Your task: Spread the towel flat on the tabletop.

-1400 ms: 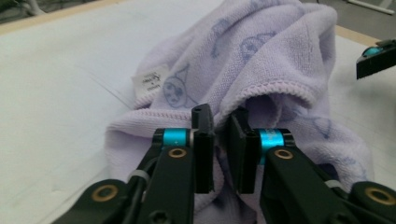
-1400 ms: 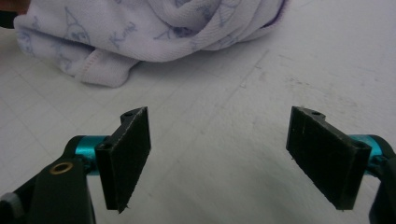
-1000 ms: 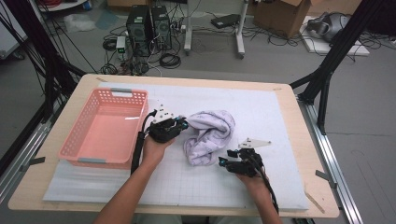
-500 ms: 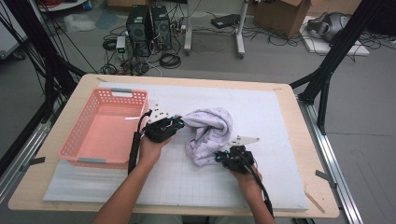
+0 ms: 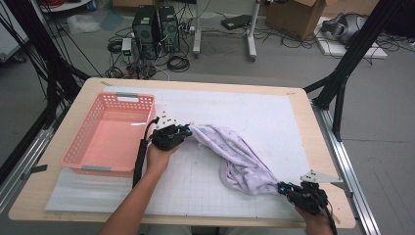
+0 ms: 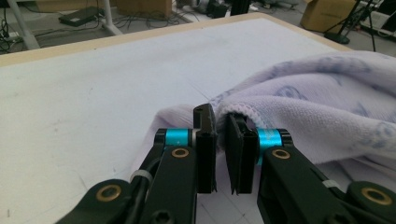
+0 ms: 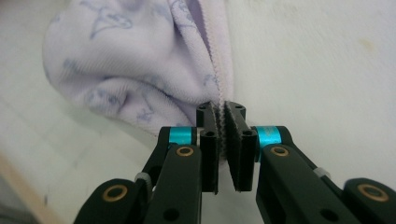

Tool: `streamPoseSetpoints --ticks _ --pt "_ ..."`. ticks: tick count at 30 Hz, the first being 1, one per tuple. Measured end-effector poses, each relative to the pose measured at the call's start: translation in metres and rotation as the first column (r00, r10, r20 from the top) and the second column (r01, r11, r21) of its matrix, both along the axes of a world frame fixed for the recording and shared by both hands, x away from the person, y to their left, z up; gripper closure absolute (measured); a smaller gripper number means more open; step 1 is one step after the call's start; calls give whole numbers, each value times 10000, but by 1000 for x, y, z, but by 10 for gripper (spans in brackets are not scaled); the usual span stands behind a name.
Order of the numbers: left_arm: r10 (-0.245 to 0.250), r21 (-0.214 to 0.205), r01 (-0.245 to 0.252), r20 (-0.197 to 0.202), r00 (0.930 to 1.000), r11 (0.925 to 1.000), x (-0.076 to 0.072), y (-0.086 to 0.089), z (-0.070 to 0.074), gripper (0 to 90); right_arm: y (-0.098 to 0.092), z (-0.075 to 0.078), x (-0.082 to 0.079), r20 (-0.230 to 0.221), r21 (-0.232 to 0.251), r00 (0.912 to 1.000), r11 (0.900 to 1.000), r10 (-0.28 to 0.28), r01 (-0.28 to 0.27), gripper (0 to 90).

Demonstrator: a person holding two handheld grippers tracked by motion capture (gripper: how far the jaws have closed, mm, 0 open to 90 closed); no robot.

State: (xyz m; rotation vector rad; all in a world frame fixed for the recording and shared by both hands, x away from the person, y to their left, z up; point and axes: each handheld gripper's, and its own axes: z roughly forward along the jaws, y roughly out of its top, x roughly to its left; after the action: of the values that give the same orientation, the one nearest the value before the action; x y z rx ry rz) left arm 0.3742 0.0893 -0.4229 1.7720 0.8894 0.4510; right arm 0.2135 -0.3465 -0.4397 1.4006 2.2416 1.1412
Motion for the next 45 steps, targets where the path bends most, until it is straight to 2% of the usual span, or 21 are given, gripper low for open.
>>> streamPoseSetpoints --ticks 2,4,6,8,10,13,18,21,23,24,27,30,32,34,35,37,39,40,41,44,45 --pt "1 -65 -2 -113 9999 10000 1 -2 -2 796 -4 1 -6 -9 -47 10000 10000 44 -44 845" --pt "146 -336 -154 -251 9996 9993 1 -2 -3 650 -3 5 -7 160 26 9999 10000 28 -29 816" --pt "200 -600 -211 -188 9996 9980 -1 -1 0 565 -1 12 -2 468 145 9988 9998 -155 148 733" --pt "202 -647 -204 -47 9998 9977 -5 0 4 533 0 21 8 802 432 9962 9986 -340 306 683" --pt "194 -651 -193 3 9998 9977 -9 1 4 515 1 29 23 1009 593 9938 9974 -464 405 676" --pt "105 -625 -115 -167 9998 9980 -11 0 0 508 10 32 51 977 709 9946 9971 -343 274 681" --pt "-172 -504 151 -414 9990 9986 -13 -3 -8 508 46 31 99 950 824 9934 9940 637 -717 606" --pt "-247 -429 227 -466 9986 9988 -13 -5 -10 508 71 33 124 874 488 9863 9882 1402 -1449 601" --pt "-247 -420 227 -474 9986 9989 -13 -6 -11 507 85 37 139 810 172 9821 9850 1699 -1718 613" --pt "-261 -418 241 -498 9984 9988 -13 -6 -11 506 91 38 145 781 -38 9794 9824 1862 -1865 641" --pt "-232 -397 210 -548 9982 9990 -13 -6 -12 503 101 40 158 600 -708 9713 9716 2303 -2260 839" --pt "-251 -376 230 -555 9981 9990 -13 -6 -13 504 91 42 160 640 -1005 9823 9805 1760 -1691 865" --pt "-295 -417 271 -579 9979 9988 -13 -7 -13 503 77 43 159 868 -1127 9896 9881 1150 -1049 865" --pt "-360 -370 338 -586 9976 9987 -14 -8 -14 504 60 42 154 946 -1451 9951 9893 273 -134 865" --pt "-345 -383 322 -609 9975 9987 -14 -9 -14 504 52 40 151 951 -1728 9954 9845 -138 301 865" --pt "-319 -423 295 -554 9980 9987 -14 -11 -14 504 34 34 145 933 -2345 9912 9655 -939 1135 864" --pt "-293 -486 271 -448 9986 9984 -13 -12 -13 507 18 25 139 600 -2692 9853 9479 -1601 1704 857" --pt "-260 -581 234 -448 9987 9980 -13 -13 -13 510 11 20 135 297 -2662 9839 9473 -1765 1780 853" --pt "-276 -559 250 -469 9985 9981 -12 -14 -13 512 6 16 132 232 -2615 9839 9489 -1770 1768 849" --pt "-475 -598 434 -679 9966 9973 -8 -22 -12 514 -6 11 121 416 -2001 9833 9627 -1774 1821 794" --pt "-600 -579 557 -764 9953 9968 -6 -26 -11 514 -8 12 119 473 -1824 9811 9641 -1876 1931 749"
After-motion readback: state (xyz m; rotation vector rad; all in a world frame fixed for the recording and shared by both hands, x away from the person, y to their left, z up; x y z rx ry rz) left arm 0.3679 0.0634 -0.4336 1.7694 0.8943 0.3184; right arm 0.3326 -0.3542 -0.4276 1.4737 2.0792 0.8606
